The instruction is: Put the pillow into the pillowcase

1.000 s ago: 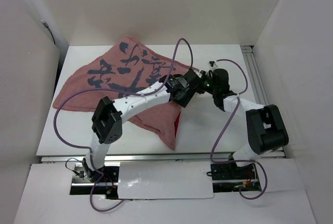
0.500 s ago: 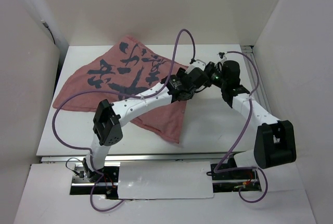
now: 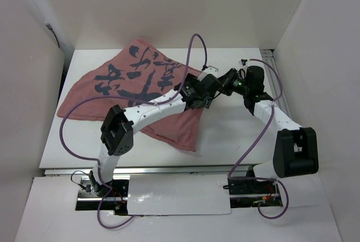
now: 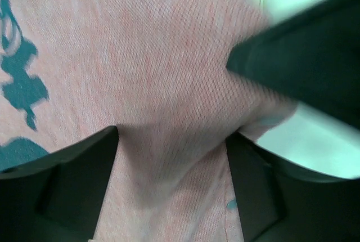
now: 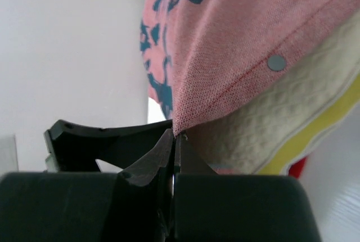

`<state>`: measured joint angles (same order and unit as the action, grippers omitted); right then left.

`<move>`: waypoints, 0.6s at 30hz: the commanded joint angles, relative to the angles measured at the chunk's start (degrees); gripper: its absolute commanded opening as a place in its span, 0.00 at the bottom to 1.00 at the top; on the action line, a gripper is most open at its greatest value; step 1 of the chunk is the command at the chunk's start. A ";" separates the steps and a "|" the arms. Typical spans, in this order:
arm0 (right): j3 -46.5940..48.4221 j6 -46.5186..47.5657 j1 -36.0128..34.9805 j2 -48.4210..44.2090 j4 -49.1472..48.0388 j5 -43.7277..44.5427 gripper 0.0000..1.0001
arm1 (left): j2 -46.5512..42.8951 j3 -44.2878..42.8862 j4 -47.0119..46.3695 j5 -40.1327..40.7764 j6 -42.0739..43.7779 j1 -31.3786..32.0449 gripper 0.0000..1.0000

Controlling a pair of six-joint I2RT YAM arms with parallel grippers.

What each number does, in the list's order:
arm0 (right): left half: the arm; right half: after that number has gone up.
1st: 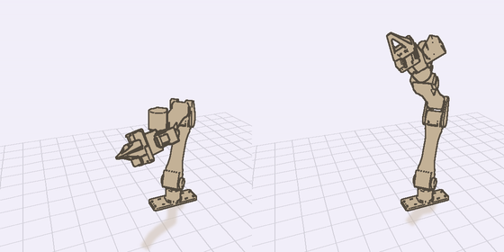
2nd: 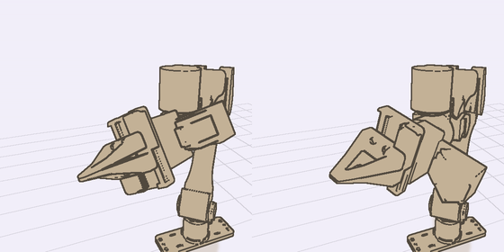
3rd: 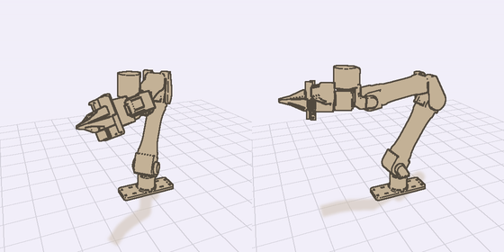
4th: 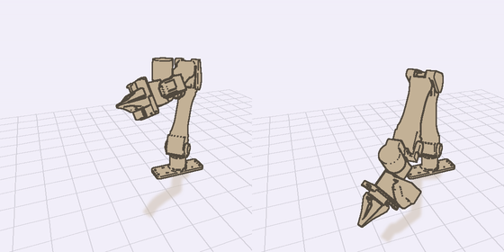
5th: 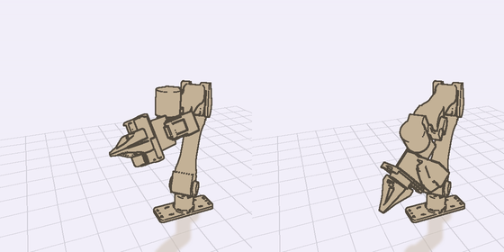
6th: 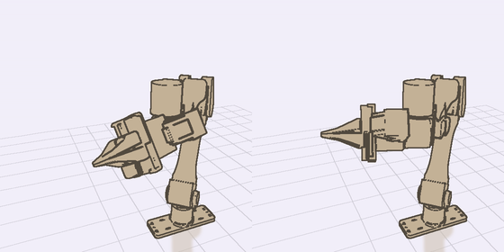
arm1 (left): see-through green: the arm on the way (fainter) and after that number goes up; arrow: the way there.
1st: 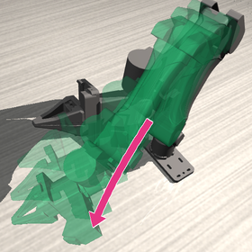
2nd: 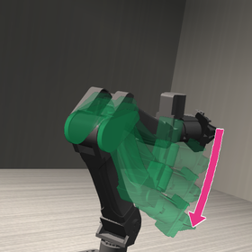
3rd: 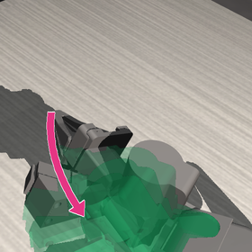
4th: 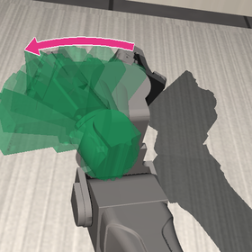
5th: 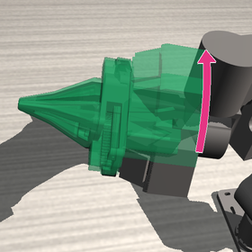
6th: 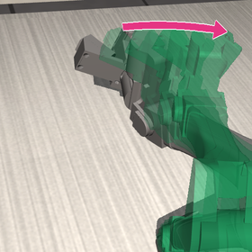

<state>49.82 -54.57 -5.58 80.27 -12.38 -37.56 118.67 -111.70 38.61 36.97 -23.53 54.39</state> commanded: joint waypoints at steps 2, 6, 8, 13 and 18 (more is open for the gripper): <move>2.21 -1.68 0.05 -0.38 -2.83 -2.87 0.00 | -5.56 7.28 -10.65 -3.22 1.82 2.39 1.00; 2.21 -1.68 0.05 -1.52 -2.21 -1.81 0.00 | -3.63 3.96 -8.82 -3.83 0.51 2.39 1.00; 2.21 -0.89 0.57 -1.52 -0.98 -1.29 0.00 | -2.40 2.37 -8.11 -6.11 0.50 2.39 1.00; 3.26 0.16 1.62 -0.82 0.69 -0.93 0.00 | -3.80 2.98 -8.63 -6.40 0.24 3.53 1.00; 1.33 -5.10 1.63 -0.81 -5.81 -6.03 0.00 | -2.84 3.78 -10.65 6.78 -1.78 3.53 0.96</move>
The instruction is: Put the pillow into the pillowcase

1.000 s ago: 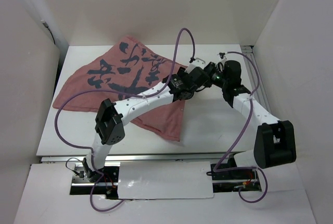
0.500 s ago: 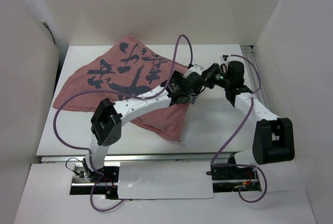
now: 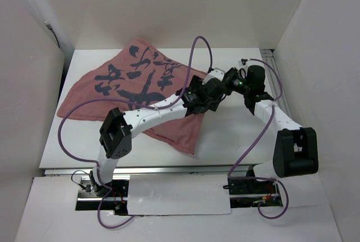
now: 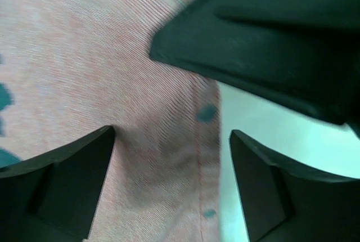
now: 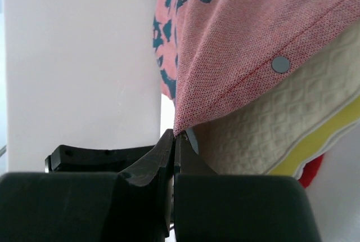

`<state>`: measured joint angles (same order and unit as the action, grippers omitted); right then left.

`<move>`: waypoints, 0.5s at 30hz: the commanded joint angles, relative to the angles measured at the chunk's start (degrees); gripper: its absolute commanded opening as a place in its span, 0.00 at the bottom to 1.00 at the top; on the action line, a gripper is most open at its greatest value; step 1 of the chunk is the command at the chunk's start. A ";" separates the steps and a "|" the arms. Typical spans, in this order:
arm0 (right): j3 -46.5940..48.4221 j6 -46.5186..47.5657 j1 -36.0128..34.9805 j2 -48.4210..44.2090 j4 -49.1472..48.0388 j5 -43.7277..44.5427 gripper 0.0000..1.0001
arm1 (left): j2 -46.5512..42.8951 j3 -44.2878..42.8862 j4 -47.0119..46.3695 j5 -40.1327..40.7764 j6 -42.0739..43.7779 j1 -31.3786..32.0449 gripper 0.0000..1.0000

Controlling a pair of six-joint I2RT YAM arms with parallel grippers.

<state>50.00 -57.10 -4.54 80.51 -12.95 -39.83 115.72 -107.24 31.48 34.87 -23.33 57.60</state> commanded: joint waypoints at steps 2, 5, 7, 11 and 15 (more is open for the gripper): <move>0.63 -3.27 0.58 -1.67 -5.24 -4.28 0.00 | 3.45 -1.82 -4.24 13.79 -0.67 0.32 0.90; 0.63 -4.07 1.20 -2.29 -6.03 -4.99 0.00 | 6.00 -5.60 -2.49 15.22 -1.71 -1.26 0.63; 0.63 -3.29 1.20 -2.90 -4.29 -4.99 0.00 | 6.01 -5.61 -2.48 12.69 -3.03 -2.32 0.41; 2.03 1.45 1.72 -2.29 1.67 -3.67 0.09 | 1.27 -2.11 -4.74 11.97 -4.44 -4.08 0.00; 3.44 6.47 4.26 -2.29 8.11 -4.46 0.62 | -4.97 4.49 -13.43 9.00 1.87 -4.08 0.00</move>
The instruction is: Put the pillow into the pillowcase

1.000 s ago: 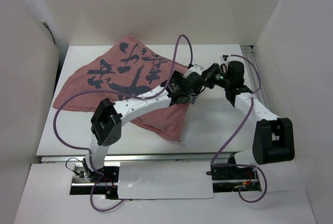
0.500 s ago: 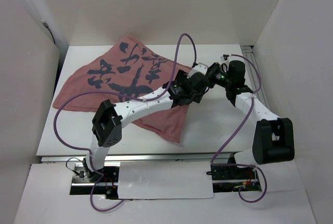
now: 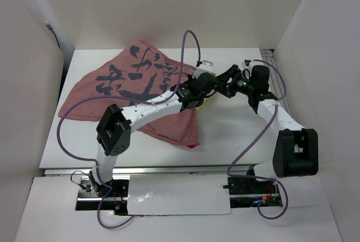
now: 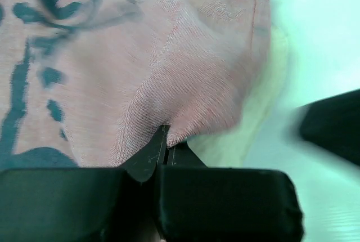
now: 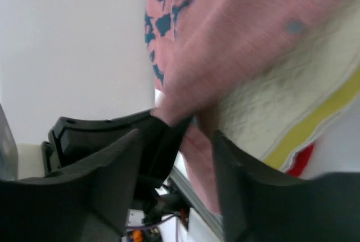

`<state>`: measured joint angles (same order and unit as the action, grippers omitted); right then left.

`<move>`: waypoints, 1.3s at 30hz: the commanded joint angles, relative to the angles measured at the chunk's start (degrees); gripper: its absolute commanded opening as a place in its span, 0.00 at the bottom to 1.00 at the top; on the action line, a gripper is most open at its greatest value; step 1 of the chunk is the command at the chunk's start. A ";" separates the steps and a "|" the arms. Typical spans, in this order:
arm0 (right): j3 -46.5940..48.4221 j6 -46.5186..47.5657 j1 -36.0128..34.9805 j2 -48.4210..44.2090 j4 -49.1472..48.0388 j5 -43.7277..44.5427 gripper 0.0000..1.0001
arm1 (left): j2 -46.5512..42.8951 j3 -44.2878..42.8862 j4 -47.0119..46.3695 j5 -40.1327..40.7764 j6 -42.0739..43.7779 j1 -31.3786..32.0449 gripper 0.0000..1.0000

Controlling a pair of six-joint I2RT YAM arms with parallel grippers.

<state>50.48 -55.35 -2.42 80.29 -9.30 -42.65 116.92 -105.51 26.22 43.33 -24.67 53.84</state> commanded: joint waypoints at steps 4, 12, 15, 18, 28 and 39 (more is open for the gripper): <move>2.34 7.36 3.56 -4.88 7.81 -1.64 0.89 | -7.50 4.53 -9.61 -2.29 5.86 -1.99 0.00; 5.16 13.17 5.23 -6.90 18.70 12.33 0.95 | -10.04 4.01 -8.29 -2.28 4.19 -1.99 0.00; -1.76 13.69 5.23 -6.90 14.78 11.55 0.94 | -11.45 4.00 -8.29 -4.65 4.19 -1.99 0.00; -4.59 13.69 5.23 -5.24 9.76 11.54 1.00 | -12.16 4.00 -8.29 -6.68 4.19 -1.99 0.00; 0.40 16.07 -7.06 13.82 0.87 11.10 1.00 | -10.22 2.69 -8.29 -8.61 6.12 -1.99 0.00; 4.89 23.87 -16.82 14.12 -10.94 13.81 0.05 | -10.48 -0.05 -3.54 -9.76 6.12 -0.93 0.00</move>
<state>53.36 -37.41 -15.46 101.93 -14.81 -32.01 107.92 -103.79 24.21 33.19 -19.40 52.31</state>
